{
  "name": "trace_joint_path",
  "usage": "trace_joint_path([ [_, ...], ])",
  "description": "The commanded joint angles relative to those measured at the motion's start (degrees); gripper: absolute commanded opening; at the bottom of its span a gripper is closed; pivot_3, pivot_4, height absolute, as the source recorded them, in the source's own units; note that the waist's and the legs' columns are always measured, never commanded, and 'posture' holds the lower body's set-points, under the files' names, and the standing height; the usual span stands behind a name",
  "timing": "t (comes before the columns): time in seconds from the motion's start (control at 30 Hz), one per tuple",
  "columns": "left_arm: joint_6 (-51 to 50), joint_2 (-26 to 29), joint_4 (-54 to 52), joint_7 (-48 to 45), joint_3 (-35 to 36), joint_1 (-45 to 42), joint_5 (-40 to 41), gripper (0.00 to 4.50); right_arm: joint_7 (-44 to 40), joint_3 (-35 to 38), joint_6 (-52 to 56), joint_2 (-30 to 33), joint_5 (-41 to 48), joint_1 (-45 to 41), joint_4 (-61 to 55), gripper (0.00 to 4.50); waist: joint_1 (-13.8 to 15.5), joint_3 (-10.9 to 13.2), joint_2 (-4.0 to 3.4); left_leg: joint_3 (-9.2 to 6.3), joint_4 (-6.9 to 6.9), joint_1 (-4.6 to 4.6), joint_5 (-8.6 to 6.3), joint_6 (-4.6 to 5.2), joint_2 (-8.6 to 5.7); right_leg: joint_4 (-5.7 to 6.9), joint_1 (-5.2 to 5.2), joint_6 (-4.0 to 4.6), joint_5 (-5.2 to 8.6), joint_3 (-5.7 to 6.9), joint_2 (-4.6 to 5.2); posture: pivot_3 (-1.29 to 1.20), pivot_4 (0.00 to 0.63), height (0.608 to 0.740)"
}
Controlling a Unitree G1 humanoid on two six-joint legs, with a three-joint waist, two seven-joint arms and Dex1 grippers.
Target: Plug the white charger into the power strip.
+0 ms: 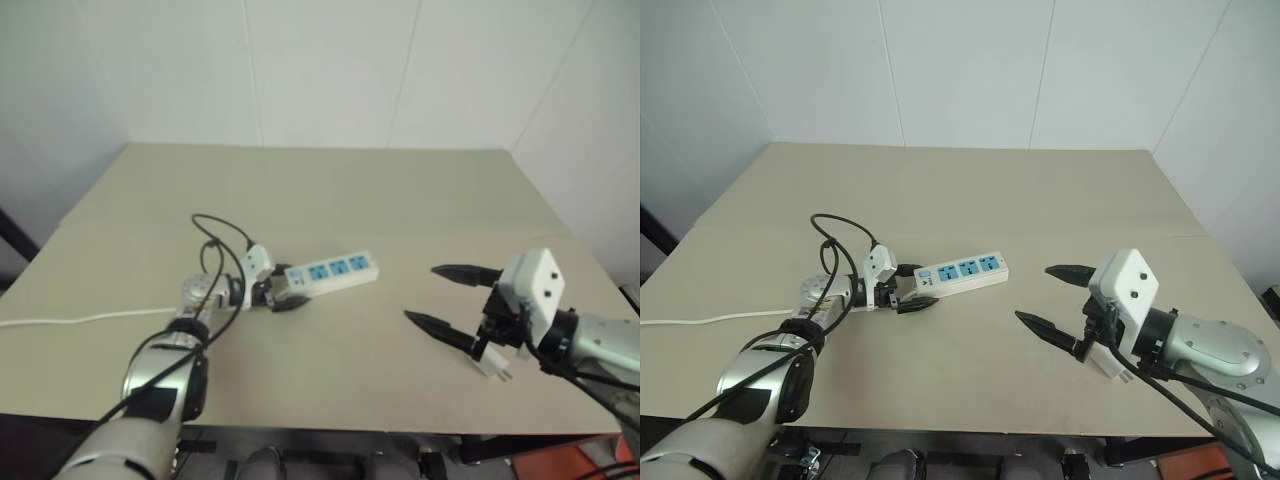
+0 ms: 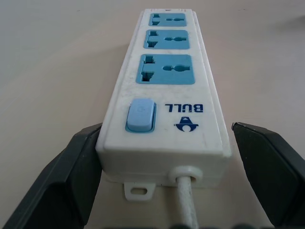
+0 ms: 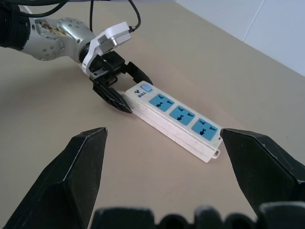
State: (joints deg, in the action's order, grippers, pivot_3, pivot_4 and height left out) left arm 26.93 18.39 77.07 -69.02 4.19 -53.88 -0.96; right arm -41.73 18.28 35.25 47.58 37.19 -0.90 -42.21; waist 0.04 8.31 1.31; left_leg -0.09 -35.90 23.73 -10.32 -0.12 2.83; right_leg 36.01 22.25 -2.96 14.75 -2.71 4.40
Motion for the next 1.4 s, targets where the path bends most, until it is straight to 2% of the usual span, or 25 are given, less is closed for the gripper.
trace_joint_path([
  [0.03, -0.4, -0.7, -0.3, 0.2, 0.9, -0.3, 0.2, 4.09, 0.8, -0.2, -0.2, 0.4, -0.5, -0.3, -0.6, 4.5, 0.0, 0.0, 0.0, 0.0, 0.0, 0.0, 0.0, 0.0, 0.0, 0.0, 0.0, 0.0, 0.0, 0.0, 0.0, 0.0, 0.15, 0.74],
  [0.17, -0.8, -0.6, -0.6, -1.3, 0.2, -0.1, -0.5, 3.27, 1.1, -0.7, -0.5, 0.4, -1.3, 0.7, -0.6, 4.5, 0.1, 0.0, 0.0, 0.0, 0.0, 0.0, 0.0, 0.0, -0.01, 0.0, 0.0, 0.0, 0.0, 0.0, 0.0, 0.0, 0.15, 0.74],
  [0.3, -6.0, 0.3, -1.1, -1.1, -1.2, -0.6, -1.7, 3.27, 1.5, -0.7, -0.9, 0.0, -2.4, 1.8, -0.8, 4.5, 0.1, 0.0, 0.01, 0.0, -0.01, -0.01, 0.0, 0.0, -0.01, 0.0, -0.01, 0.0, 0.0, 0.01, 0.0, 0.0, 0.15, 0.74],
  [0.63, -3.7, 0.0, -8.9, -1.3, -3.1, 4.1, -1.1, 3.27, 2.3, -3.9, -3.0, -2.0, -6.6, 3.5, 0.2, 4.5, 0.0, 0.0, 0.02, -0.01, 0.0, -0.08, 0.0, 0.0, -0.01, 0.02, -0.05, 0.0, 0.0, 0.0, 0.0, 0.0, 0.15, 0.74],
  [0.77, -4.9, -0.4, -15.9, -0.4, -2.9, 8.6, 1.0, 3.27, 2.0, -4.8, -3.9, -2.8, -7.9, 3.6, 1.0, 4.5, 0.0, 0.0, 0.01, -0.01, 0.0, -0.09, 0.0, 0.0, 0.0, 0.02, -0.06, 0.01, -0.01, 0.0, 0.0, 0.0, 0.15, 0.74],
  [0.97, -13.7, 0.4, -24.7, -4.4, -2.1, 13.8, 6.9, 3.27, 1.2, -6.8, -5.0, -2.9, -9.4, 2.4, 3.1, 4.5, -0.2, -0.1, -0.01, 0.0, 0.0, -0.14, 0.0, 0.0, 0.0, 0.04, -0.07, 0.02, -0.01, -0.01, 0.0, 0.0, 0.15, 0.74],
  [1.03, -16.9, 1.0, -26.7, -6.1, -1.9, 14.4, 8.7, 4.01, 0.6, -7.3, -5.4, -2.8, -9.8, 2.0, 3.8, 4.5, -0.2, -0.1, -0.01, 0.0, 0.01, -0.17, 0.0, 0.0, 0.0, 0.05, -0.08, 0.02, -0.01, -0.01, 0.0, 0.0, 0.15, 0.74],
  [1.1, -19.4, 1.5, -28.6, -7.6, -2.1, 14.8, 10.0, 4.48, 0.1, -7.5, -5.8, -2.6, -10.1, 1.8, 4.4, 4.5, -0.4, -0.1, -0.01, 0.0, 0.01, -0.17, 0.0, 0.0, 0.0, 0.04, -0.08, 0.02, 0.0, -0.01, 0.0, 0.0, 0.15, 0.74],
  [1.3, -16.2, 1.4, -30.3, -4.8, -2.8, 16.3, 9.5, 4.48, -0.2, -8.3, -6.4, -2.7, -11.3, 1.6, 5.1, 4.5, -0.5, -0.1, -0.01, -0.01, 0.0, -0.14, 0.0, 0.0, 0.0, 0.03, -0.07, 0.02, -0.01, -0.01, 0.0, 0.0, 0.15, 0.74],
  [1.4, -13.0, 0.4, -27.7, -7.6, -0.8, 15.9, 12.9, 4.48, -0.4, -7.9, -6.5, -2.7, -11.4, 1.8, 4.8, 4.5, -0.5, -0.1, -0.01, -0.01, 0.0, -0.15, 0.0, 0.0, 0.0, 0.04, -0.07, 0.02, -0.01, -0.01, 0.0, 0.0, 0.15, 0.74],
])
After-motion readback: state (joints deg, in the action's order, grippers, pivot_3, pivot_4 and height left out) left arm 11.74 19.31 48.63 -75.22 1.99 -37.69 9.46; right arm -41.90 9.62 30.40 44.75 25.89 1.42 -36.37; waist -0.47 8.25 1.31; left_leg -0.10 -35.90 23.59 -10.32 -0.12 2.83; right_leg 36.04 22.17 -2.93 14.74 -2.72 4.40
